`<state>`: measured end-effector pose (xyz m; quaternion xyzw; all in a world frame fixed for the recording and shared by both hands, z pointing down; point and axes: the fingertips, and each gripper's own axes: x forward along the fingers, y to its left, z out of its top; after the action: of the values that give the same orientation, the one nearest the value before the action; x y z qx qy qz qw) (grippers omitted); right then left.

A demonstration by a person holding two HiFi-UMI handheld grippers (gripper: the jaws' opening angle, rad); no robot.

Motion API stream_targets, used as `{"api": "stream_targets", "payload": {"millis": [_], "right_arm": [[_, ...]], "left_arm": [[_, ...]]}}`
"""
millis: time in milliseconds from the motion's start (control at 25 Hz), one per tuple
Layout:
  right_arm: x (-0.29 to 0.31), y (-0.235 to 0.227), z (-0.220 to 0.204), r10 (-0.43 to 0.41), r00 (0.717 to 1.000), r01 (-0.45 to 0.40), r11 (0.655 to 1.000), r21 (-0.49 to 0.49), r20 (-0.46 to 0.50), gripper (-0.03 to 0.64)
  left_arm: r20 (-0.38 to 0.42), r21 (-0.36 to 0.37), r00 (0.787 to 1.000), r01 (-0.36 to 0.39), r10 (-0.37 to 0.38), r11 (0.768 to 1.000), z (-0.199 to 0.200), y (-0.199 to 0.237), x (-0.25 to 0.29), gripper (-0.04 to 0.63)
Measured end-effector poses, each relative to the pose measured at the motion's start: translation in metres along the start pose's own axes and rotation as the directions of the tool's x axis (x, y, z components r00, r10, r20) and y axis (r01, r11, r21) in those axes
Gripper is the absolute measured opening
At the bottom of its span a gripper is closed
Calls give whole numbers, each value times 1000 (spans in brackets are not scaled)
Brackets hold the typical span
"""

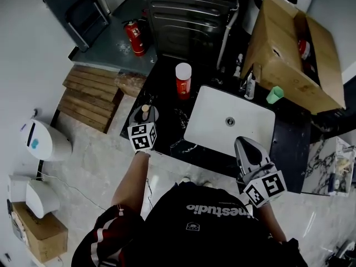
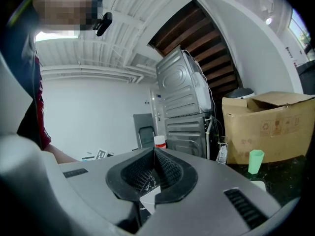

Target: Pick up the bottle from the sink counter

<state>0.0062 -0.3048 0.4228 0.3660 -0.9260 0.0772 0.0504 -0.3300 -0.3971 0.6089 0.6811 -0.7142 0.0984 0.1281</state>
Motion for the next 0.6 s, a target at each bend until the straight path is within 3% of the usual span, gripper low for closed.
{"api": "stream_targets", "payload": {"millis": [200, 320, 480, 600], "right_arm": [[-10, -8, 7, -30, 999, 30, 1000, -5, 22, 38], [-21, -19, 13, -62, 997, 62, 998, -7, 43, 38], [-40, -38, 24, -118, 990, 119, 993, -6, 78, 38], [-57, -53, 33, -160, 982, 161, 987, -5, 101, 38]], "left_arm": [[68, 85, 992, 103, -108, 991, 36, -28, -32, 143], [129, 155, 968, 195, -216, 968, 76, -60, -61, 143], [184, 223, 906, 340, -382, 914, 130, -113, -104, 143], [176, 244, 844, 461, -506, 853, 155, -155, -128, 143]]}}
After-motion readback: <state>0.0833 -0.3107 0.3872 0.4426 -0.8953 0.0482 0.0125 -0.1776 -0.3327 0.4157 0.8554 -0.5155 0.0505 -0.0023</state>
